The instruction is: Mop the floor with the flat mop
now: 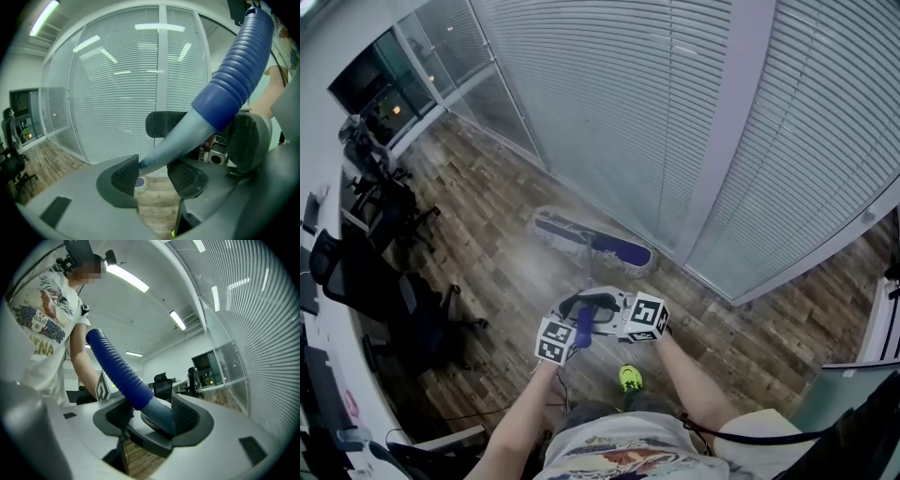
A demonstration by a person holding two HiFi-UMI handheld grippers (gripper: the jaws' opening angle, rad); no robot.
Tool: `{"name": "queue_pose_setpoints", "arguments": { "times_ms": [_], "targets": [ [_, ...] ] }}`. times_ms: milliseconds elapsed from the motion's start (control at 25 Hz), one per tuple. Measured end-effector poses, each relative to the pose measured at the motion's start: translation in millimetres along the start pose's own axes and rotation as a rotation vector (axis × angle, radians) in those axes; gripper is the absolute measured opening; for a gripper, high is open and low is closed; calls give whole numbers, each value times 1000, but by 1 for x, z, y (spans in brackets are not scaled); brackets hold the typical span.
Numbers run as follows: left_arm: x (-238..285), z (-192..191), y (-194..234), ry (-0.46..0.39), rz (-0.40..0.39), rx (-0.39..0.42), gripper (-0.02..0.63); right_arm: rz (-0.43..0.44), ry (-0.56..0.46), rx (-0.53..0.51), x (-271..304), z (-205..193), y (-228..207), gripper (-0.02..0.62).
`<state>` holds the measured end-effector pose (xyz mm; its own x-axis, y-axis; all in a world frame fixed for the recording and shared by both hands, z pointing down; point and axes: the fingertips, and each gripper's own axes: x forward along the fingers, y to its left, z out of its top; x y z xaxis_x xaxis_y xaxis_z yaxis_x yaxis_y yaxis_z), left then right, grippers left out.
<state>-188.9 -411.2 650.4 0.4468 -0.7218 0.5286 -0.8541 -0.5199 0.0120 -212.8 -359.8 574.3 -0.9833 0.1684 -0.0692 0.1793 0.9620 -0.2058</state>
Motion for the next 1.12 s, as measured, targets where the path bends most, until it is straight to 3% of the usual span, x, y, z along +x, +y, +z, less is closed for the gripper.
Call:
{"name": "queue_pose_setpoints", "arguments": {
  "times_ms": [120,480,760,1120],
  "targets": [
    [1,-7,4,30,-13,27,167,7,11,3,6,-6,-1,239],
    [-28,-30,6,29,32,-10,163,-7,12,39,28,-17,21,242],
    [-85,-52,-20,-7,24,-42,160,-21,42,36,52,-22,84,242],
    [-179,-96,-76,-55,-59,-51,161,-89,52,49,82,-36,194,242]
  ]
}}
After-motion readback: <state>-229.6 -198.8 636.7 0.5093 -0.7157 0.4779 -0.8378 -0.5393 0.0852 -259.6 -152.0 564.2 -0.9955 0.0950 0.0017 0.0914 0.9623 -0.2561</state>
